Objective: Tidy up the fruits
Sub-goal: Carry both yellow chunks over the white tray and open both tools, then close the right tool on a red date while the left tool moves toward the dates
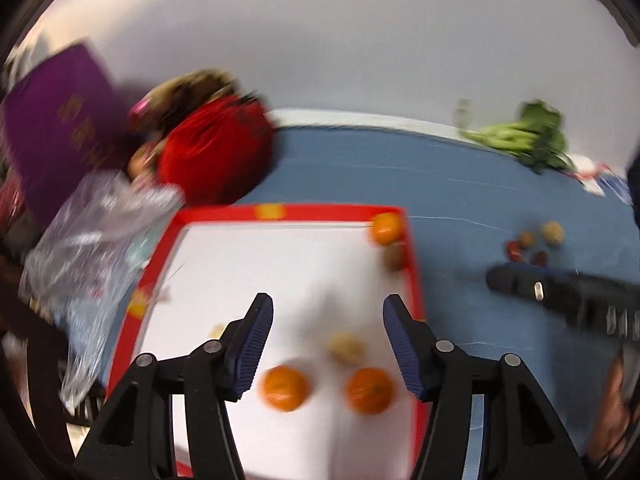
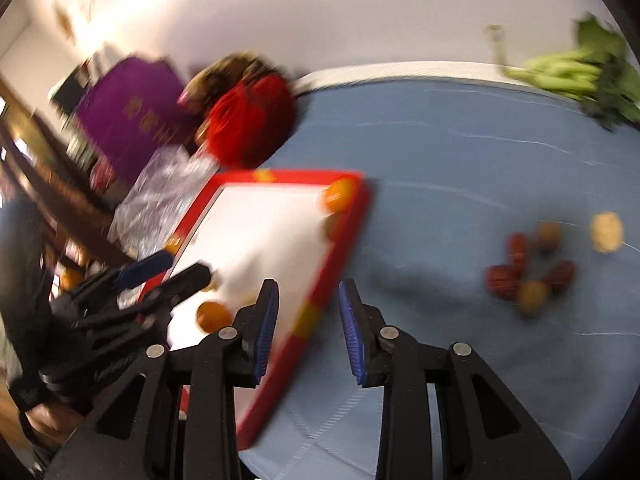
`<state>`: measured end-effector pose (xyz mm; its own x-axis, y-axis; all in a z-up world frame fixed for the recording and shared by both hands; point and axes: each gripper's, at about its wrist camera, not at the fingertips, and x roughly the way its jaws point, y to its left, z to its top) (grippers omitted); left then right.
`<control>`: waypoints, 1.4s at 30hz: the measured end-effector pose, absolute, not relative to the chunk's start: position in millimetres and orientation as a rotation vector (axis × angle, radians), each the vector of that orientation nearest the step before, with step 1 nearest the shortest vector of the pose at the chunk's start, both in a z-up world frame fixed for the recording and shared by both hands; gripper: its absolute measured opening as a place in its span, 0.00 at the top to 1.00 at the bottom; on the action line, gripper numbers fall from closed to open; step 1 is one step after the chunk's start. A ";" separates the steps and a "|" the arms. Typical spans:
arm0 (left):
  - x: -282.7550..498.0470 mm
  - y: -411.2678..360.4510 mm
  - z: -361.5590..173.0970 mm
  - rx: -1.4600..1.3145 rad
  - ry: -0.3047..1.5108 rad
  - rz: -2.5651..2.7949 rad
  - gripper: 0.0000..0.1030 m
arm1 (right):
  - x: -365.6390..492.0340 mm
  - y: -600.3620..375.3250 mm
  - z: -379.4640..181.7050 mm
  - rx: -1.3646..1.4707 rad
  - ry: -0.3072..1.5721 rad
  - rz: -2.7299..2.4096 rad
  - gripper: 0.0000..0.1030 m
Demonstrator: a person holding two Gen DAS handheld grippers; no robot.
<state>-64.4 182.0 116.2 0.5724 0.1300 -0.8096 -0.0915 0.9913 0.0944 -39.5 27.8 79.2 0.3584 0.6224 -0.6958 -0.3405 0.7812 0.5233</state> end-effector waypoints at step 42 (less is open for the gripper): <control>27.3 45.6 42.3 0.102 1.133 -0.253 0.47 | 7.1 -120.3 30.8 0.593 1.226 0.174 0.85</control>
